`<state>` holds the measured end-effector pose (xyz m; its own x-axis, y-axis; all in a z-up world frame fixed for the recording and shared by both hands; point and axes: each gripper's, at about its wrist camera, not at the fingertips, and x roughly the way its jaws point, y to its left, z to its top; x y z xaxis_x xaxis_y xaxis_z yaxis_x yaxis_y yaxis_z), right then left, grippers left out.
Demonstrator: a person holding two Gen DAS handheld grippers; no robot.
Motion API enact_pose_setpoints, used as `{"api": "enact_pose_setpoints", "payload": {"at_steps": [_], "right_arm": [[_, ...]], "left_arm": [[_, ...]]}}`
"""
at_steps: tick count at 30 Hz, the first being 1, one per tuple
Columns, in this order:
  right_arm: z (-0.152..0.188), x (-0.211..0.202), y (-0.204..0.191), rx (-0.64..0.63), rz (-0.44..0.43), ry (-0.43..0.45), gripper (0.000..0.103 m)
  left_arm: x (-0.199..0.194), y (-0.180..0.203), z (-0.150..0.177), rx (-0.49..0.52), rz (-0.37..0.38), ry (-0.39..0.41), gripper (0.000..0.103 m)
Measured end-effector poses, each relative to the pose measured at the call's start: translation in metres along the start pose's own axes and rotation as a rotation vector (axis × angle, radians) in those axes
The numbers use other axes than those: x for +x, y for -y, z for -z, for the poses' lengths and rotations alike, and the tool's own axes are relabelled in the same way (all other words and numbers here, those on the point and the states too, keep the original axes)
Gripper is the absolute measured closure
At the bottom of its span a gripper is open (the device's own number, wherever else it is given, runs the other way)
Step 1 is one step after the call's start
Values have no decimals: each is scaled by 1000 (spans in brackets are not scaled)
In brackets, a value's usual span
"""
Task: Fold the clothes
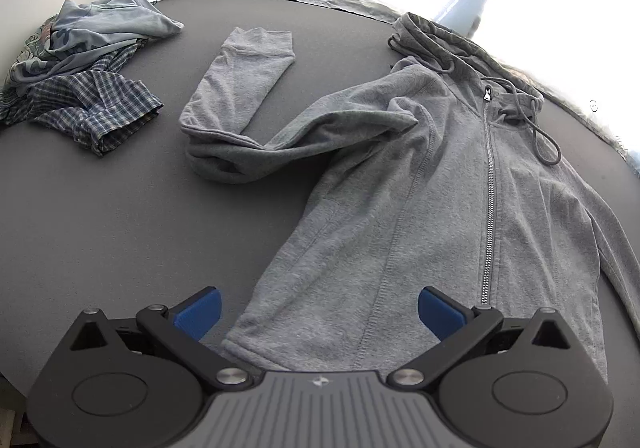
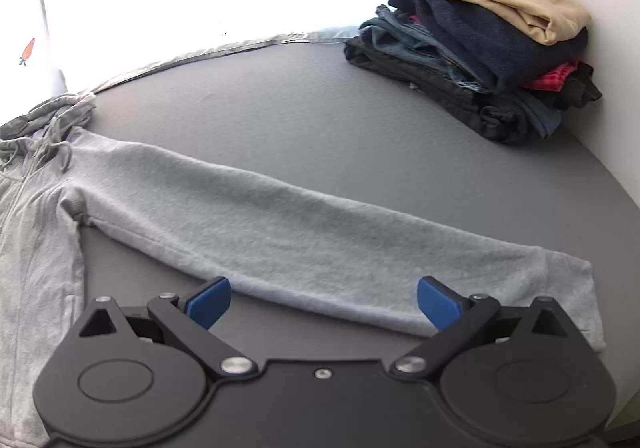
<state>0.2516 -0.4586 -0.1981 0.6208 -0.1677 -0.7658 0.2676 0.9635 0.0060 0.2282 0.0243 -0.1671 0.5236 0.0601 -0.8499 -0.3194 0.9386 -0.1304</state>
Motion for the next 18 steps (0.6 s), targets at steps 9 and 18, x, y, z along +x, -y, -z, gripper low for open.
{"api": "enact_pose_setpoints", "payload": {"at_steps": [9, 18], "right_arm": [[13, -11, -118, -82, -198, -37, 0], [32, 18, -205, -183, -192, -81, 0]], "left_arm": [[-5, -78, -34, -63, -9, 35, 0], [35, -123, -93, -41, 10, 44, 2]]}}
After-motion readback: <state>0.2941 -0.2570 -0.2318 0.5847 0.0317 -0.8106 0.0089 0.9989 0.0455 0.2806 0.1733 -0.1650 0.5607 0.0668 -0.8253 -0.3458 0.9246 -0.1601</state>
